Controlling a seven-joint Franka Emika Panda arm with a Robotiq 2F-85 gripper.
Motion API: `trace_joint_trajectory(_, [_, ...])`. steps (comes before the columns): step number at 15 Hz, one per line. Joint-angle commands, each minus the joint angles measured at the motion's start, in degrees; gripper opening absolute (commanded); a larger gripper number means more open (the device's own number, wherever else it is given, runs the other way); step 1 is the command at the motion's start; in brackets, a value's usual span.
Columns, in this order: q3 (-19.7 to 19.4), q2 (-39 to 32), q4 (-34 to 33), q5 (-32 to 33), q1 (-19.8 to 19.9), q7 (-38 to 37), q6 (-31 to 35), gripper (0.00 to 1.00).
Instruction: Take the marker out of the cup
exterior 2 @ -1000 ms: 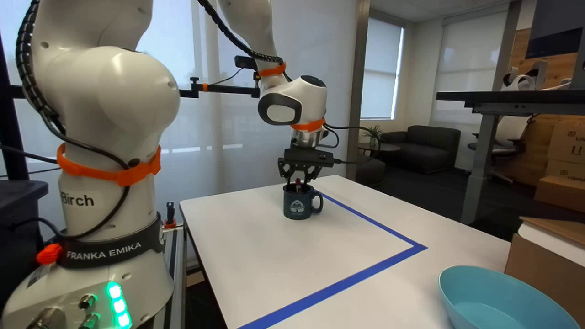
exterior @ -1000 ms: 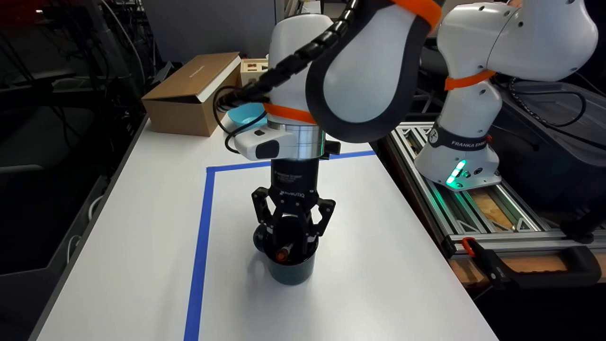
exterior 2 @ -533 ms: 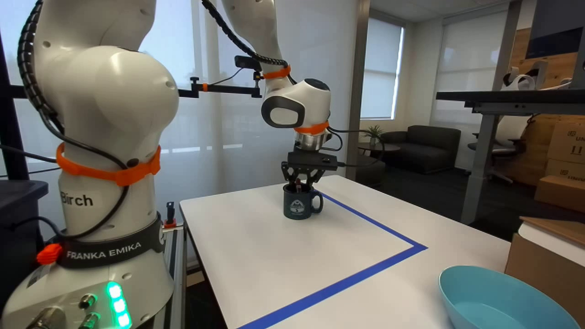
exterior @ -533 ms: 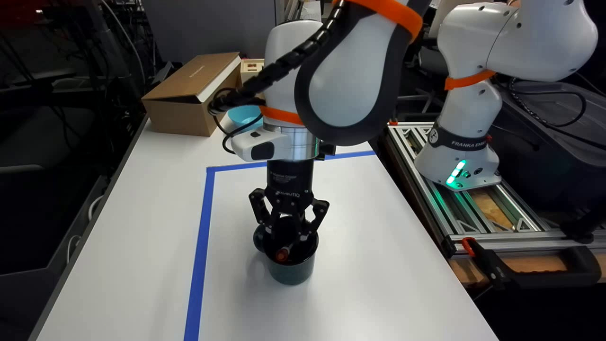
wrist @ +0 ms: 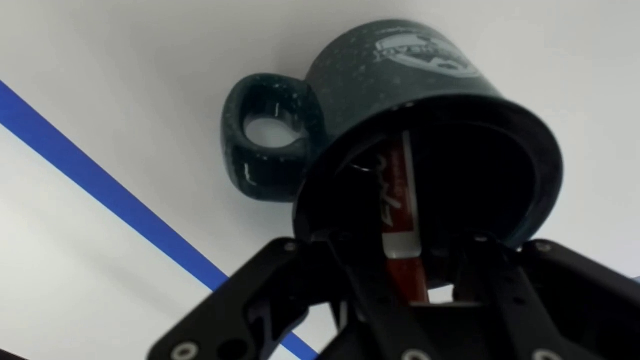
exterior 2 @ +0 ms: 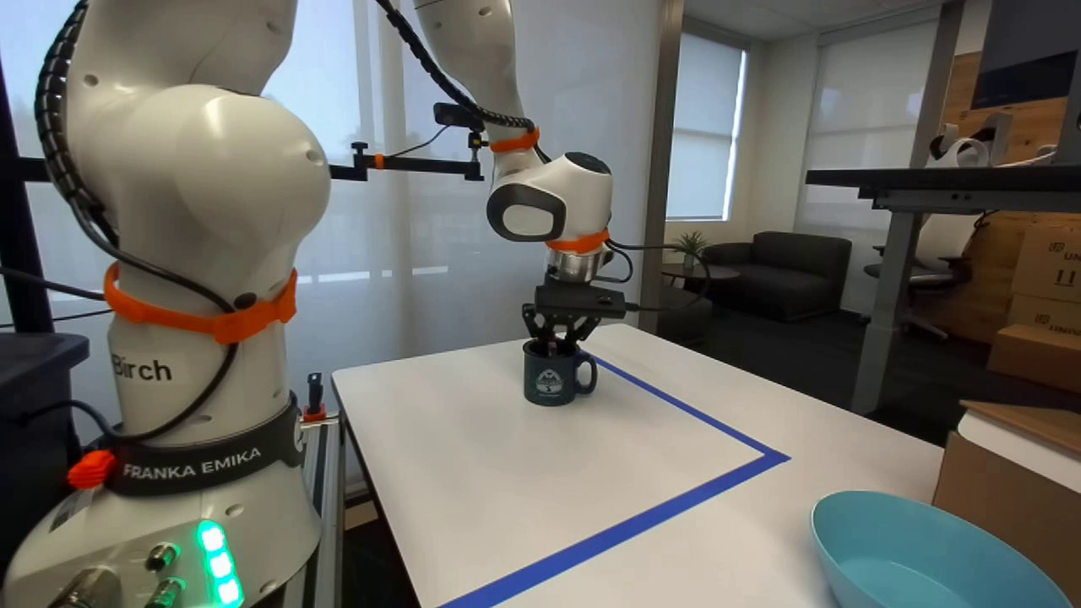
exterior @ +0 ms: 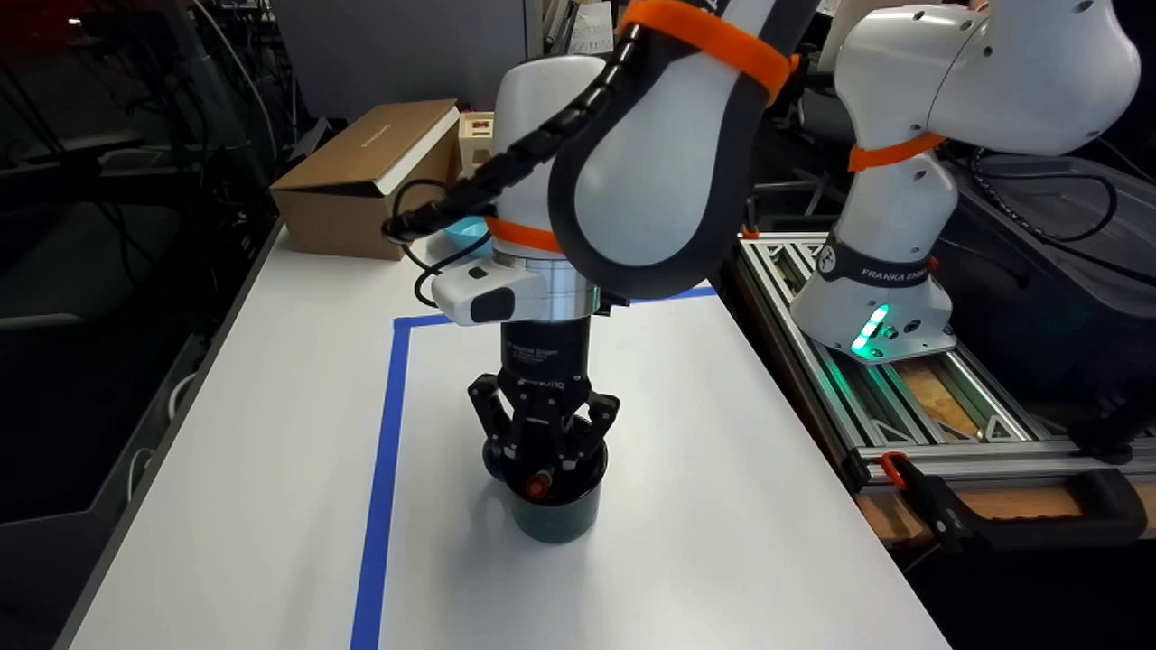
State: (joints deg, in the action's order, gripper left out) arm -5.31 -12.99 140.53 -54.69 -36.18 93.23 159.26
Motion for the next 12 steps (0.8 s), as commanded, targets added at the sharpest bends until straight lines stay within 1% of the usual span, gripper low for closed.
trace_joint_trajectory(1, [0.94,-1.69,-1.76,-2.25,0.62,2.43,-0.44,0.34])
trace_joint_trajectory(2, [1.01,-1.96,-1.91,-2.26,0.66,2.41,-0.47,0.26])
trace_joint_trajectory(3, [1.09,-2.17,-2.00,-2.23,0.68,2.41,-0.44,0.12])
trace_joint_trajectory(4, [1.08,-1.95,-1.81,-1.96,0.62,2.08,-0.38,0.05])
trace_joint_trajectory(5, [0.88,-1.54,-1.50,-1.39,0.45,1.38,-0.22,0.00])
trace_joint_trajectory(6, [0.76,-0.94,-1.16,-1.11,0.34,0.95,-0.24,0.05])
trace_joint_trajectory(7, [8.11,0.61,0.20,3.42,7.83,-2.79,1.18,0.05])
trace_joint_trajectory(8, [9.24,1.35,0.70,4.26,8.88,-3.72,1.20,0.05])
trace_joint_trajectory(9, [11.41,2.62,1.68,6.11,10.94,-6.38,1.17,0.05])
trace_joint_trajectory(12, [15.61,6.43,4.32,10.83,15.44,-13.18,0.36,0.05])
